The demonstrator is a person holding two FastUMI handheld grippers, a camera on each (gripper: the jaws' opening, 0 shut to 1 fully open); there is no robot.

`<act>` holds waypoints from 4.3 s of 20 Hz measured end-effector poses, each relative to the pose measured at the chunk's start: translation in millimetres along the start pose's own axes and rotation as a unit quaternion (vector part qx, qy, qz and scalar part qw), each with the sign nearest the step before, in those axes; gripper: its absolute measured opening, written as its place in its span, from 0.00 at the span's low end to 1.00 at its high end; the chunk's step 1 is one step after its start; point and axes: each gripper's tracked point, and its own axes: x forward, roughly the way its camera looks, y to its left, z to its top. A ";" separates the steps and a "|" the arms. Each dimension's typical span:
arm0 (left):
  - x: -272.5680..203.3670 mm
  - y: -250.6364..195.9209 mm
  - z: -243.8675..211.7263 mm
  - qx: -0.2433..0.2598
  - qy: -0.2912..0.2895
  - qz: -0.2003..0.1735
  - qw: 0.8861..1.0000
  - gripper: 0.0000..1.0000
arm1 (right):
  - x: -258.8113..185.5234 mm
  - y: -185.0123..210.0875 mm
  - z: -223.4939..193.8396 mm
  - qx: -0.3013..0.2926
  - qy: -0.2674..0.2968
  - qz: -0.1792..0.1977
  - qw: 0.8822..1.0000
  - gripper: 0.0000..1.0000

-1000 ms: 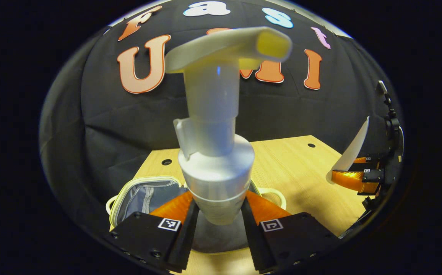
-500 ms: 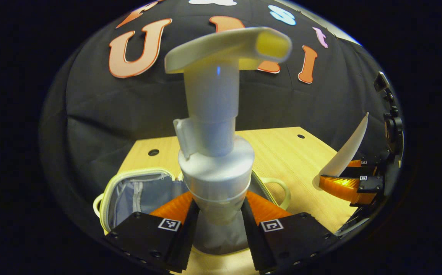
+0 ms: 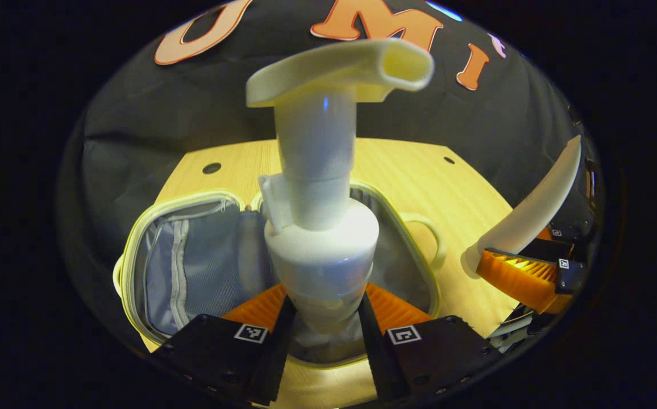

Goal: First open the suitcase, pack the skin care products into it, and then close the suitcase.

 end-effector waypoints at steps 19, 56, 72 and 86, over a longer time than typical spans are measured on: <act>85.5 1.2 -24.4 -0.067 0.167 0.091 0.979 0.65 | 46.0 4.7 -29.3 0.048 0.100 0.074 0.991 0.52; -78.5 340.4 -38.0 -0.322 -0.049 0.251 0.912 0.91 | 86.4 22.3 -59.7 0.221 0.237 -0.020 0.946 0.68; -10.2 346.8 -55.7 -0.573 -0.048 0.061 0.816 0.21 | -16.1 -63.3 29.6 0.141 0.007 -0.122 0.982 0.94; -88.9 322.1 33.7 -0.414 -0.179 0.064 0.890 0.01 | -60.5 -103.1 81.1 0.078 -0.105 -0.169 0.977 0.95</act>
